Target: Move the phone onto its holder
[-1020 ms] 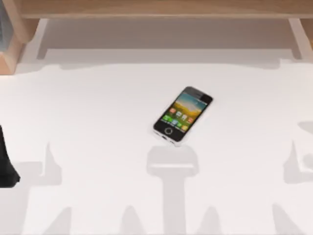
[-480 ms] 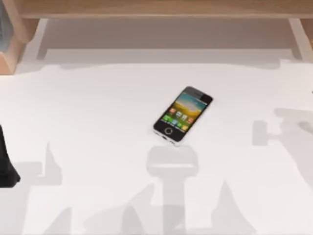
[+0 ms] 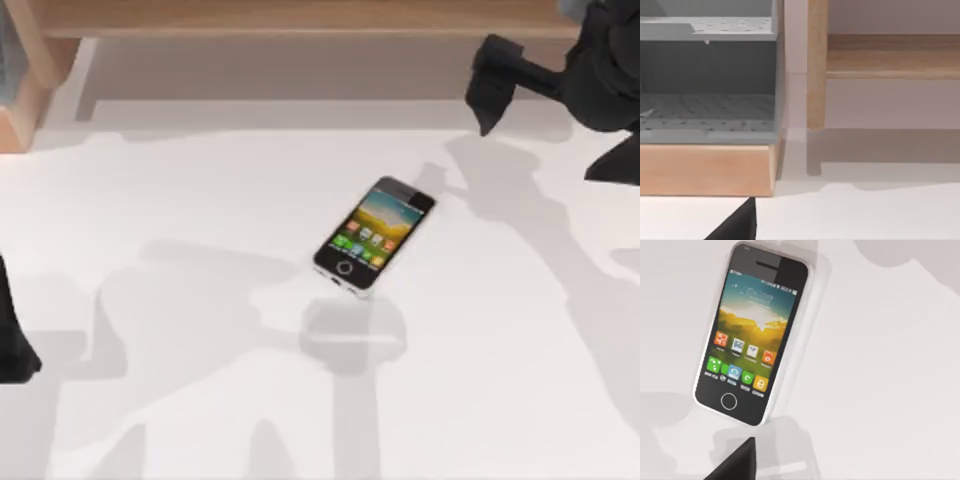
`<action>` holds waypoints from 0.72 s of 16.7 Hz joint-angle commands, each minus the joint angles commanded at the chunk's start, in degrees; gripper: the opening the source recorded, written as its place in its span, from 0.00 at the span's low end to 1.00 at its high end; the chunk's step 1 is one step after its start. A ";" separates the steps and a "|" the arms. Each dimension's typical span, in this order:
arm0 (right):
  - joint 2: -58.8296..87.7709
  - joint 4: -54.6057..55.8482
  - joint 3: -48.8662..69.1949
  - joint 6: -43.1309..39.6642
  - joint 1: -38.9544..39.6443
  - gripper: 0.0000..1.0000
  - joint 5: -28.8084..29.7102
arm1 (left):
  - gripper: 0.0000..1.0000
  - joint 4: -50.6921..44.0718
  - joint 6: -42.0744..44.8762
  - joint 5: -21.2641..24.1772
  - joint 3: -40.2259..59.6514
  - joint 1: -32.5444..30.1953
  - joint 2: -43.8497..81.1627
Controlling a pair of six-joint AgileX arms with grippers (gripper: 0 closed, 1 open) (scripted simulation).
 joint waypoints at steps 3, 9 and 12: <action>16.65 -9.24 17.00 7.70 3.19 1.00 0.57 | 1.00 0.00 0.00 0.00 0.00 0.00 0.00; 42.63 -22.47 46.31 20.14 7.80 1.00 1.75 | 1.00 0.00 0.00 0.00 0.00 0.00 0.00; 50.50 -26.05 56.26 24.11 9.06 1.00 2.23 | 1.00 0.00 0.00 0.00 0.00 0.00 0.00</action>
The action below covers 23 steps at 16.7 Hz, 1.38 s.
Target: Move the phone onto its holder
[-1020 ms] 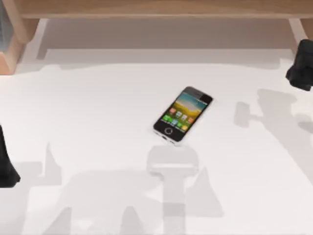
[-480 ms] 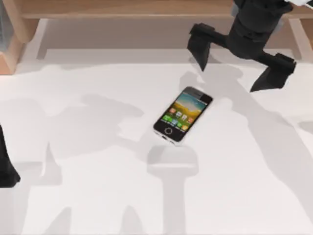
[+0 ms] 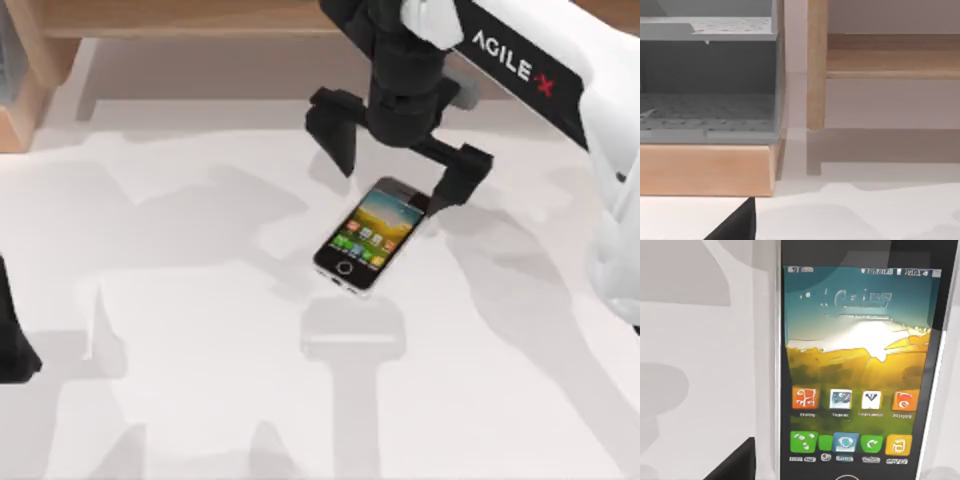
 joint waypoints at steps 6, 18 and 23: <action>4.36 -1.81 5.65 2.26 0.62 1.00 0.32 | 1.00 0.00 0.00 0.00 0.00 0.00 0.00; 3.55 14.66 -11.74 2.17 0.54 1.00 0.31 | 1.00 0.00 0.00 0.00 0.00 0.00 0.00; 3.44 17.24 -14.32 2.20 0.57 1.00 0.31 | 1.00 0.00 0.00 0.00 0.00 0.00 0.00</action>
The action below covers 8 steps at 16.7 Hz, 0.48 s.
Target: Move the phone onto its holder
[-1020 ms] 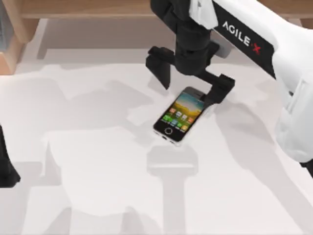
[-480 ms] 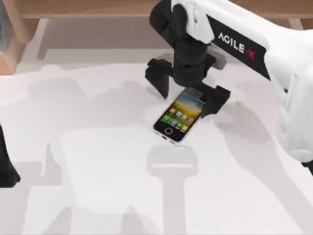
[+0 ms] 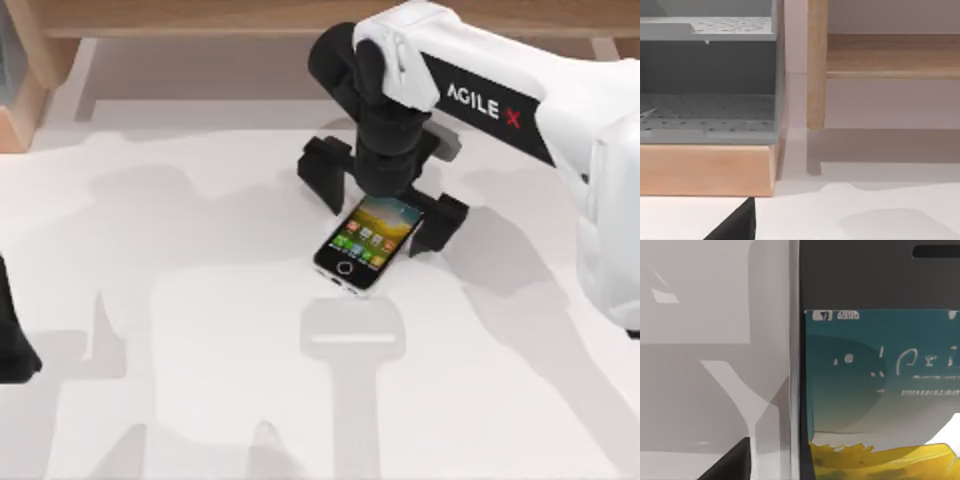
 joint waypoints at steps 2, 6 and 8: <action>0.00 0.00 0.00 0.00 0.00 0.92 0.00 | 1.00 0.00 0.00 0.00 0.00 0.00 0.00; 0.00 0.00 0.00 0.00 0.00 0.62 0.00 | 1.00 0.00 0.00 0.00 0.00 0.00 0.00; 0.00 0.00 0.00 0.00 0.00 0.47 0.00 | 1.00 0.00 0.00 0.00 0.00 0.00 0.00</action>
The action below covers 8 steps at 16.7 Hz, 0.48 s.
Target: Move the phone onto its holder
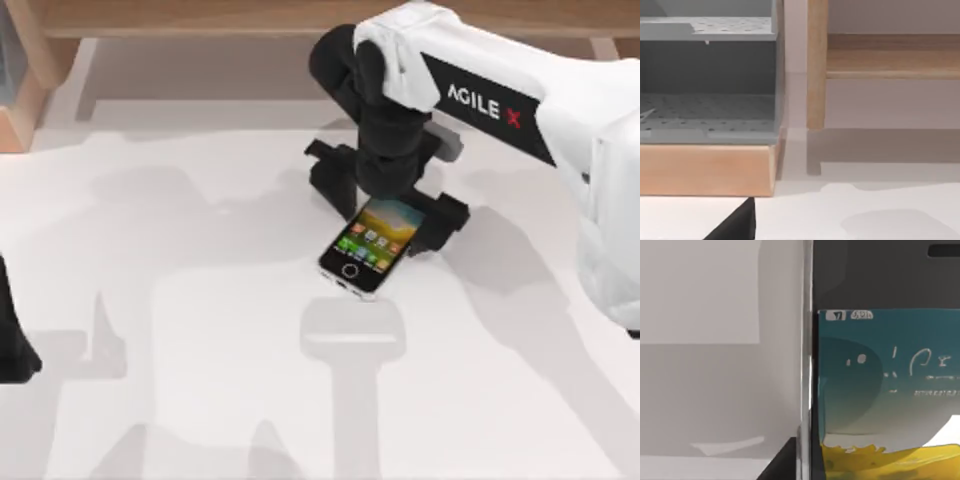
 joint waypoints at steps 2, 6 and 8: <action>0.00 0.00 0.00 0.00 0.00 0.32 0.00 | 1.00 0.00 0.00 0.00 0.00 0.00 0.00; 0.00 0.00 0.00 0.00 0.00 0.02 0.00 | 1.00 0.00 0.00 0.00 0.00 0.00 0.00; 0.00 0.00 0.00 0.00 0.00 0.00 0.00 | 1.00 0.00 0.00 0.00 0.00 0.00 0.00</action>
